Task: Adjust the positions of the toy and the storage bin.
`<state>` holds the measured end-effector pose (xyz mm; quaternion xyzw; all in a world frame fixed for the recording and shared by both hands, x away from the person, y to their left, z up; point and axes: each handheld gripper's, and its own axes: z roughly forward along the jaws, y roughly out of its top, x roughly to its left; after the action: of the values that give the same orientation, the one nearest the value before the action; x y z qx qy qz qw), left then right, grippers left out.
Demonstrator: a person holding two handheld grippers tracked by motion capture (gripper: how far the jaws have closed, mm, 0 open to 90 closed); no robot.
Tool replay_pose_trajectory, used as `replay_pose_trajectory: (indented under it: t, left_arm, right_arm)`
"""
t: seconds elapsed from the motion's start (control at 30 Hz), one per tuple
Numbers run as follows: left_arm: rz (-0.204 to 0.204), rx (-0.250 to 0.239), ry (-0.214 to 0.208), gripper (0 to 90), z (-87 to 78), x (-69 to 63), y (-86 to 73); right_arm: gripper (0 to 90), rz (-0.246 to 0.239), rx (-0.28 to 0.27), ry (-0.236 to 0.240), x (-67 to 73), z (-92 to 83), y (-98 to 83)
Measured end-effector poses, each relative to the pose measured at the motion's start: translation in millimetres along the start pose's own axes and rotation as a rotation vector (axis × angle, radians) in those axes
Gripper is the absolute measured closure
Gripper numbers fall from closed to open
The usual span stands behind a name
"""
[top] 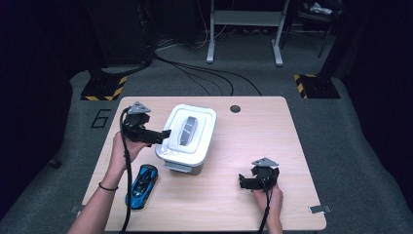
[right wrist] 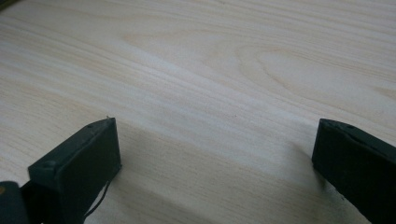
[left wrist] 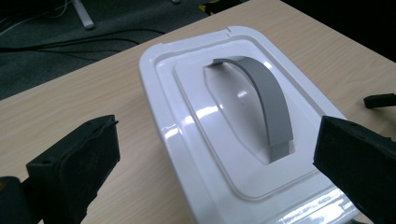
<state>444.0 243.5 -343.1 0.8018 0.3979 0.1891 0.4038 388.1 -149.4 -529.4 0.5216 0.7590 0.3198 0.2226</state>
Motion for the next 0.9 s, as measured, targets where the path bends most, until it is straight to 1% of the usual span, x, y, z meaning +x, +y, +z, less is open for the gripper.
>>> replay_pose_trajectory:
  t: [0.17, 0.23, 0.27, 0.3, 0.33, 0.37, 0.4, 0.47, 0.5, 0.53, 0.57, 0.6, 0.63, 0.67, 0.73, 0.77, 0.8, 0.83, 0.9]
  left_arm:
    - [0.025, 0.032, -0.014, 0.5, 20.4, -11.2, 3.7]
    - [0.020, 0.022, -0.013, 1.0, 29.1, -16.3, 4.7]
    - [0.025, 0.027, -0.014, 1.4, 33.6, -18.7, 5.5]
    - [0.033, 0.030, -0.013, 2.4, 36.3, -19.8, 5.7]
    - [0.033, 0.029, -0.013, 3.8, 40.3, -21.9, 5.7]
    - [0.045, 0.043, -0.014, 5.2, 44.2, -23.2, 6.0]
    - [0.041, 0.040, -0.015, 7.0, 48.1, -24.6, 5.9]
    - [0.051, 0.048, -0.012, 11.9, 53.9, -26.5, 5.8]
    - [0.046, 0.044, -0.010, 14.8, 56.2, -27.6, 5.7]
    - [0.061, 0.051, -0.009, 15.1, 58.8, -28.4, 5.7]
    - [0.059, 0.045, -0.012, 18.1, 60.5, -29.4, 5.5]
    - [0.073, 0.049, -0.021, 25.8, 62.2, -30.9, 5.6]
    - [0.077, 0.052, -0.019, 30.0, 63.5, -32.8, 5.6]
    - [0.089, 0.058, -0.014, 34.5, 64.8, -35.5, 5.8]
    - [0.109, 0.066, -0.003, 39.7, 67.4, -40.0, 6.0]
    - [0.118, 0.068, 0.010, 43.0, 69.1, -41.8, 5.8]
    - [0.127, 0.074, 0.012, 45.9, 70.2, -43.1, 5.5]
    - [0.123, 0.068, 0.007, 48.7, 70.9, -43.9, 5.1]
    - [0.145, 0.061, 0.013, 56.1, 71.8, -46.8, 4.7]
  right_arm:
    - [0.2, 0.000, 0.000, 0.000, 0.0, 0.0, 0.0]
    - [0.2, 0.000, 0.000, 0.000, -0.1, 0.0, 0.0]
    - [0.2, 0.000, 0.000, 0.000, 0.0, 0.0, 0.0]
    - [0.3, 0.000, 0.000, 0.000, 0.0, 0.0, 0.0]
    - [0.2, 0.000, 0.000, 0.000, 0.0, 0.0, 0.0]
    - [0.2, 0.000, 0.000, 0.000, 0.0, 0.0, 0.0]
    - [0.2, 0.000, 0.000, 0.000, 0.0, 0.0, 0.0]
    - [0.2, 0.002, 0.000, 0.000, 0.1, 0.0, 0.0]
    - [0.2, 0.002, 0.001, 0.000, 0.1, 0.0, 0.0]
    - [0.2, 0.000, 0.000, 0.000, -0.1, 0.0, 0.0]
    - [0.2, 0.003, 0.001, 0.000, 0.1, -0.1, 0.0]
    - [0.2, 0.002, 0.000, 0.000, 0.1, 0.0, 0.0]
    - [0.2, -0.001, 0.000, 0.000, -0.1, 0.0, 0.0]
    - [0.2, 0.002, 0.000, 0.000, 0.1, 0.0, 0.0]
    - [0.3, 0.003, 0.001, 0.001, 0.1, -0.1, -0.1]
    - [0.3, 0.000, -0.001, 0.001, 0.0, 0.0, 0.0]
    - [0.3, 0.000, -0.001, 0.001, 0.0, 0.0, 0.0]
    - [0.4, -0.001, -0.001, 0.001, -0.1, 0.0, 0.0]
    - [0.4, 0.000, -0.001, 0.001, 0.0, 0.0, 0.0]
